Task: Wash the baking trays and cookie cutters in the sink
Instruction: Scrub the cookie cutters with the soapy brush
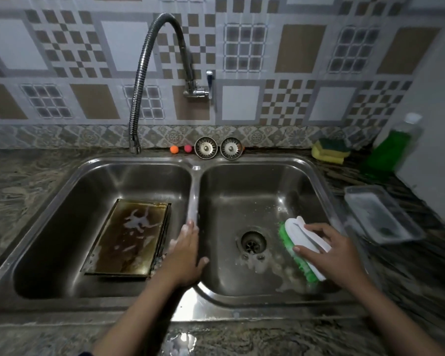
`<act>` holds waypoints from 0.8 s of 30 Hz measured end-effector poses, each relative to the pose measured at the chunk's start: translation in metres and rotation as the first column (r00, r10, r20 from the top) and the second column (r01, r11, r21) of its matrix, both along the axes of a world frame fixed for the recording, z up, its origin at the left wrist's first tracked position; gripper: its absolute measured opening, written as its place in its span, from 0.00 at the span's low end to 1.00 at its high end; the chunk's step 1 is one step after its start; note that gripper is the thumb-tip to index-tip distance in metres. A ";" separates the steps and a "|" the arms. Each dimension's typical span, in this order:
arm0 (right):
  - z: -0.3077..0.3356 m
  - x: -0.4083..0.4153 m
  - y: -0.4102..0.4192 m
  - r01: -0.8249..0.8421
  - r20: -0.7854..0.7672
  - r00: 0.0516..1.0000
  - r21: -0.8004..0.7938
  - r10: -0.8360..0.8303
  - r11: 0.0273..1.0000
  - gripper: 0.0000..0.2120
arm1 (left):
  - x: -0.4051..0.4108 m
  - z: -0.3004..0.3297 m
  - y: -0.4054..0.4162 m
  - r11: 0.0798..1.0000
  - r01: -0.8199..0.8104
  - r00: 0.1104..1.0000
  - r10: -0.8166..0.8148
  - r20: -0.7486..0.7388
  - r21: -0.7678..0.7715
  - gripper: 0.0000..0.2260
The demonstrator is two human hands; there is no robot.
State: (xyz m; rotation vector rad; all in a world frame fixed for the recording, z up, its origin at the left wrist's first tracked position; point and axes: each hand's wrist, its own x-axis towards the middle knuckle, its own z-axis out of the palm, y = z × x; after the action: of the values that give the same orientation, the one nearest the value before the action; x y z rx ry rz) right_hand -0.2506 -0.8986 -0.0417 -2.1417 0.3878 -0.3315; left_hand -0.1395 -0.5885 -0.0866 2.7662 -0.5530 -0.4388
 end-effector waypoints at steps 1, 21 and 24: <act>0.003 -0.007 -0.006 0.016 0.002 1.000 -0.019 -0.016 1.000 0.21 | -0.001 -0.002 0.000 1.000 -0.005 1.000 0.005 0.014 -0.002 0.36; 0.000 -0.111 -0.121 0.182 -0.256 0.916 -0.423 -0.310 0.887 0.28 | -0.001 0.004 0.001 0.985 0.003 0.999 -0.010 0.040 0.171 0.34; 0.007 -0.110 -0.107 0.159 -0.240 0.887 -0.645 -0.395 0.747 0.31 | -0.004 0.014 0.004 0.997 -0.011 1.000 0.013 -0.026 0.077 0.33</act>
State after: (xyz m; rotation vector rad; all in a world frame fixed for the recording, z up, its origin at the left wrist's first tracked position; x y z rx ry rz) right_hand -0.3603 -1.0053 -0.0345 -2.8047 0.9389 -0.2456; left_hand -0.1438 -0.5840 -0.0725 2.8305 -0.5233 -0.5039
